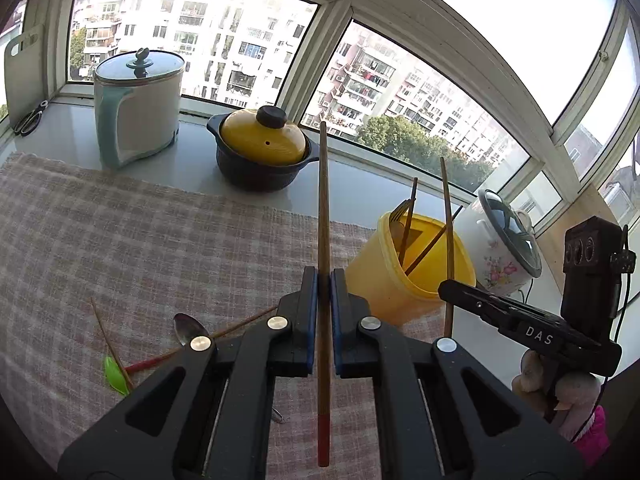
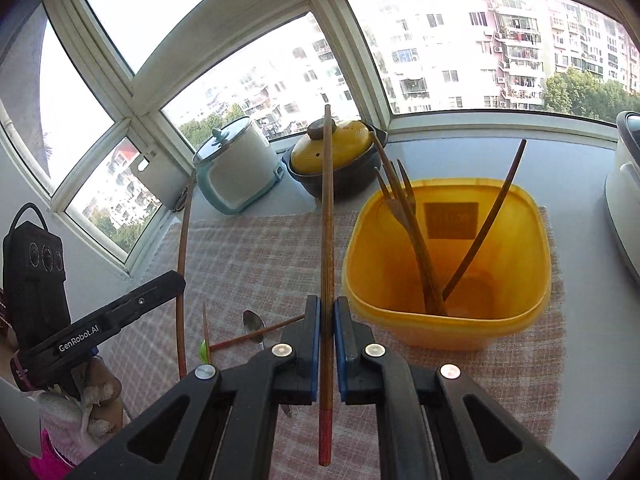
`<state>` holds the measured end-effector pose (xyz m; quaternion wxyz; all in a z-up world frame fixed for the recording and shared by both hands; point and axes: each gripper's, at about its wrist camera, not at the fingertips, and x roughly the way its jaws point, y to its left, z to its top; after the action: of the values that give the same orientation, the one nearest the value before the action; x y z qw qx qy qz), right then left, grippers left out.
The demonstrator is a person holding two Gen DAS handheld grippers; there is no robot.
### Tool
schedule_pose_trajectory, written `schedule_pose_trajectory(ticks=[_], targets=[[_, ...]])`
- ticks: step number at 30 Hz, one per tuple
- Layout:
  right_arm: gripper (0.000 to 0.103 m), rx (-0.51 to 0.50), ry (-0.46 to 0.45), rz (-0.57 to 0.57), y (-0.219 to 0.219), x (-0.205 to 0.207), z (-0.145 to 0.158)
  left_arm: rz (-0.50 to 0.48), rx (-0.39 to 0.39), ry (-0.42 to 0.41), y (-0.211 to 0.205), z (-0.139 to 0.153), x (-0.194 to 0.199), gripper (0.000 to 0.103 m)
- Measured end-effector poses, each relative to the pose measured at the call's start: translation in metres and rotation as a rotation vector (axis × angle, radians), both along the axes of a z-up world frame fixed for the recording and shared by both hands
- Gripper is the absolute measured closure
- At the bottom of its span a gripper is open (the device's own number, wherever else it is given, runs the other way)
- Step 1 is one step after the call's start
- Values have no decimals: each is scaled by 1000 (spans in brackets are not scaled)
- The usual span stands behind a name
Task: Organize utensils
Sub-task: 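Lift both chopsticks and carry them over the yellow container, then lower the chopsticks into the yellow container and open both tools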
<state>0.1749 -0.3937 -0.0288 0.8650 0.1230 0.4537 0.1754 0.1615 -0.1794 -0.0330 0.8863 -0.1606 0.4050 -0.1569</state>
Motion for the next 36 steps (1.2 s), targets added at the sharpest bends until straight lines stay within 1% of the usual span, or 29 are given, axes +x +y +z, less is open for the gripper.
schedule_pose_trajectory(ticks=[7, 17, 21, 27, 31, 36], targets=[[99, -1, -44, -44, -28, 6, 15, -26, -16, -36, -35, 13, 18, 99], [99, 7, -107, -97, -53, 22, 30, -54, -26, -85, -80, 29, 42, 99], [99, 6, -122, -117, -61, 30, 31, -52, -25, -103, -93, 32, 51, 99], [99, 1, -121, -145, -71, 44, 25, -61, -20, -130, -114, 36, 66, 99], [99, -10, -120, -153, -75, 51, 22, -67, -20, -136, -125, 34, 79, 99], [99, 2, -125, -170, -82, 59, 20, -69, -7, -142, -134, 31, 92, 99]])
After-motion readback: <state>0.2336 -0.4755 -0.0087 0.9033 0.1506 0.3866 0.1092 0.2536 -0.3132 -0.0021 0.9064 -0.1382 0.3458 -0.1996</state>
